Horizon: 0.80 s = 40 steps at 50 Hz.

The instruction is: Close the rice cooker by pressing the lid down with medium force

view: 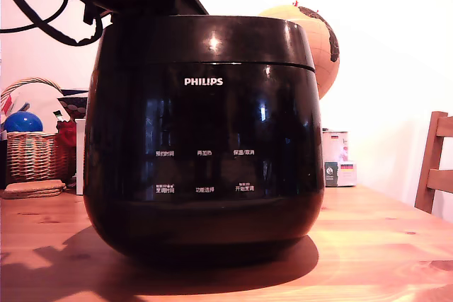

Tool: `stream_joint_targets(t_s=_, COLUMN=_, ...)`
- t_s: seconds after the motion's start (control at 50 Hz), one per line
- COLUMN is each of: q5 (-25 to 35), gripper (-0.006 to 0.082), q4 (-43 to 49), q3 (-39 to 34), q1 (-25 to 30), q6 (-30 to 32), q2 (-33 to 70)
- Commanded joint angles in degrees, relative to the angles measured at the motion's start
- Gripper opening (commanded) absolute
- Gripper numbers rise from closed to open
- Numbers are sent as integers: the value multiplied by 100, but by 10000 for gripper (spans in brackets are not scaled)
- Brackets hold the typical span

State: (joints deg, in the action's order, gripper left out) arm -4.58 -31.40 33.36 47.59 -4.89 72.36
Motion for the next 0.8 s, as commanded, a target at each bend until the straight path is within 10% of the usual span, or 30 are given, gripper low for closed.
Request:
stream_joint_targets(t_s=0.0, q5=20, gripper=-22, q4=573, q3=-695, q1=42, q6=-48, q2=490)
stream_joint_targets(t_s=0.78, q5=-452, gripper=-22, q4=1252, q3=-789, q1=-94, q6=302, q2=26)
